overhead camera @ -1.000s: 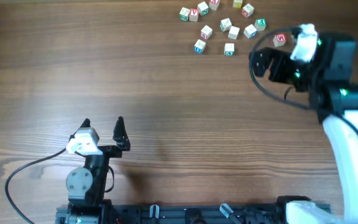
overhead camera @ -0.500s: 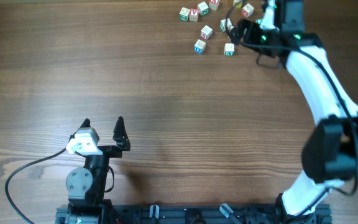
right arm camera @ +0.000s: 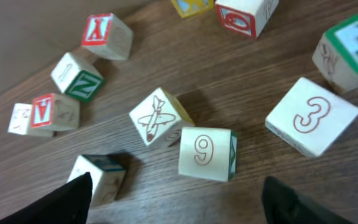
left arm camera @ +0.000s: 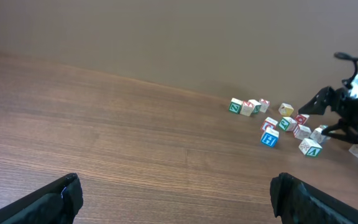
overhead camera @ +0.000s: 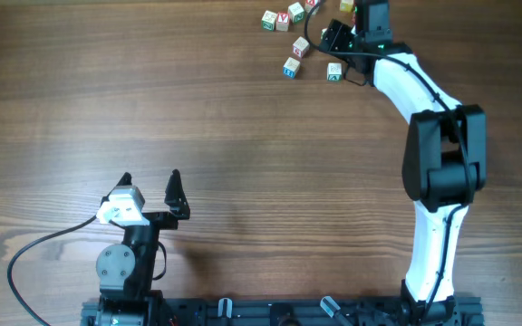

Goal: Form a circle

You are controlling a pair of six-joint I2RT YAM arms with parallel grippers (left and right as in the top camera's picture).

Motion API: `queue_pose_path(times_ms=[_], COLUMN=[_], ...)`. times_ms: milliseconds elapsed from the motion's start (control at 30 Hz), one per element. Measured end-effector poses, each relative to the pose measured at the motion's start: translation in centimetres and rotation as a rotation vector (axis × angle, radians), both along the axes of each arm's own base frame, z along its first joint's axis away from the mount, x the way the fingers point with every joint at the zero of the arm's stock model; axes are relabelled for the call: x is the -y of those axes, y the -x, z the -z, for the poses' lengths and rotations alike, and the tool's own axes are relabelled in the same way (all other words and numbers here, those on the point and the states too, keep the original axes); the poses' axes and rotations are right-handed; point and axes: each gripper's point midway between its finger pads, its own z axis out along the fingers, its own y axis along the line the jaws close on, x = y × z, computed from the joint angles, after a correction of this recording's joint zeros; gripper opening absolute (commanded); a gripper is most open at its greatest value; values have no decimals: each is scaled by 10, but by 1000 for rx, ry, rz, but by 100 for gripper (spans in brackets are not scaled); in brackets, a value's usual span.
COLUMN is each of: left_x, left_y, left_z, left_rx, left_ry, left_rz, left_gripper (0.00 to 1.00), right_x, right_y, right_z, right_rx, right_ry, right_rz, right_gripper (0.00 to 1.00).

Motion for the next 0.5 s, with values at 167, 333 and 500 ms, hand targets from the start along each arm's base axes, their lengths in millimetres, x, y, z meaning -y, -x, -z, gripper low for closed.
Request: queue_pose_path(times_ms=[167,333,500], left_x=[0,0,0], left_y=[0,0,0], left_z=[0,0,0], left_rx=[0,0,0], left_ry=[0,0,0], left_rz=[0,0,0], left_gripper=[100,100,100], right_x=[2,8,13], right_y=[-9,-16,-17], right_z=[15,15,24], right_rx=[17,48,42], right_ry=[-11,9,27], right_rz=[33,69,93], right_gripper=[77,67,64])
